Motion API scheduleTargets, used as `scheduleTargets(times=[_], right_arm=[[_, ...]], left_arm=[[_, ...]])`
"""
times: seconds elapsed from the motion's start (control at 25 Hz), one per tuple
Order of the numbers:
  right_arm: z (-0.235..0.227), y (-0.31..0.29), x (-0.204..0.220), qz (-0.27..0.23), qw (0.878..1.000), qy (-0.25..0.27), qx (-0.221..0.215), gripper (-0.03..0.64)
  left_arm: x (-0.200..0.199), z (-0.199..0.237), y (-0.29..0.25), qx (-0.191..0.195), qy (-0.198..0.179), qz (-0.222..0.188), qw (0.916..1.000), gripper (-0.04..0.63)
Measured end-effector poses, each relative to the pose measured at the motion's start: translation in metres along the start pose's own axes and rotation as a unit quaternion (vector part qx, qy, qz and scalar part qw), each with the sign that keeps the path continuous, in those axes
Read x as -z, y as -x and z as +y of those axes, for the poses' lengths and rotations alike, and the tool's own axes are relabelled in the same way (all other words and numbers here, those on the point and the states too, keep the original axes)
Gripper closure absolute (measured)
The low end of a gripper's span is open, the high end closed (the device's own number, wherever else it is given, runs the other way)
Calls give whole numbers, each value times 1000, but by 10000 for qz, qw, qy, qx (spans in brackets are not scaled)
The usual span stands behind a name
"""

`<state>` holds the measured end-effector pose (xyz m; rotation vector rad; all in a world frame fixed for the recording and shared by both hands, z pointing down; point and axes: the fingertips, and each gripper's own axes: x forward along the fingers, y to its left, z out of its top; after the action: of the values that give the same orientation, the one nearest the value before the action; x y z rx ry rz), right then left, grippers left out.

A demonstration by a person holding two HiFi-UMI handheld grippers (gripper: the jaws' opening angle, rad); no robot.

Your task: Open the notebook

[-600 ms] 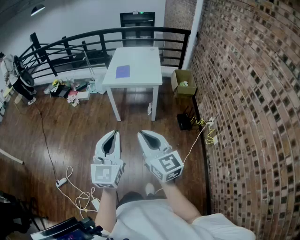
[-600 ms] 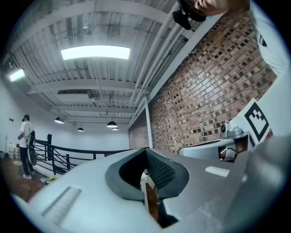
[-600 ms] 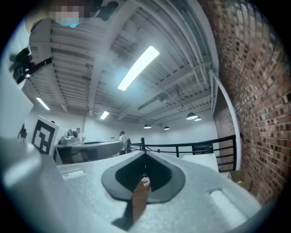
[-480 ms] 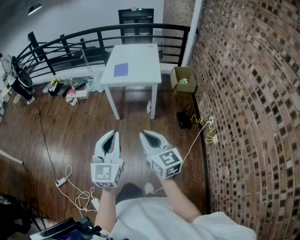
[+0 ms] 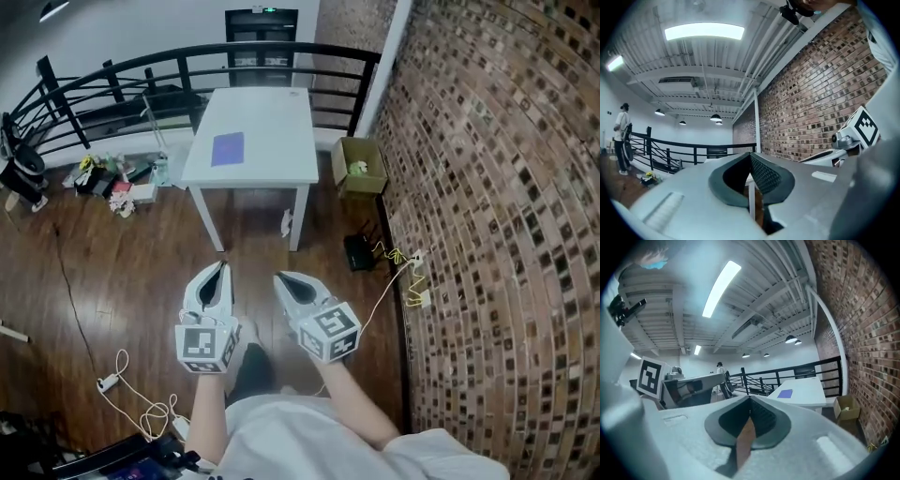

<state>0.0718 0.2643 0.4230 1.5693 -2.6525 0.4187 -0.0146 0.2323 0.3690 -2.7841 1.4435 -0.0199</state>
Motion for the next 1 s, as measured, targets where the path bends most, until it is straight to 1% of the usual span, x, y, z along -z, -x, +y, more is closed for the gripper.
scheduleTargets(times=[0.08, 0.16, 0.32, 0.4, 0.48, 0.6, 0.72, 0.84, 1.0], right_arm=[[-21, -37, -8, 39, 10000, -76, 13, 624], [-35, -83, -20, 96, 9999, -89, -45, 624], [-45, -180, -56, 151, 9992, -22, -381, 624], [-49, -221, -76, 93, 9985, 35, -539, 624], [-52, -254, -87, 17, 9980, 59, -636, 624], [-62, -290, -77, 170, 9978, -9, -633, 624], [-83, -314, -58, 479, 9969, -214, -585, 624], [-116, -338, -53, 609, 9961, -377, -509, 624], [-177, -381, -46, 741, 9946, -641, -351, 624]], left_arm=[[3, 27, -35, 64, 39, 27, 10000, 580], [2, 67, -67, -47, 127, -4, 9999, 580], [-9, 145, -126, -295, 262, -133, 9991, 580], [-17, 175, -154, -331, 290, -239, 9987, 580], [-18, 199, -174, -330, 250, -292, 9987, 580], [1, 225, -196, -324, 301, -151, 9989, 580], [20, 234, -221, -222, 366, 34, 9991, 580], [27, 241, -256, -139, 356, 145, 9992, 580], [48, 255, -307, -51, 265, 307, 9992, 580]])
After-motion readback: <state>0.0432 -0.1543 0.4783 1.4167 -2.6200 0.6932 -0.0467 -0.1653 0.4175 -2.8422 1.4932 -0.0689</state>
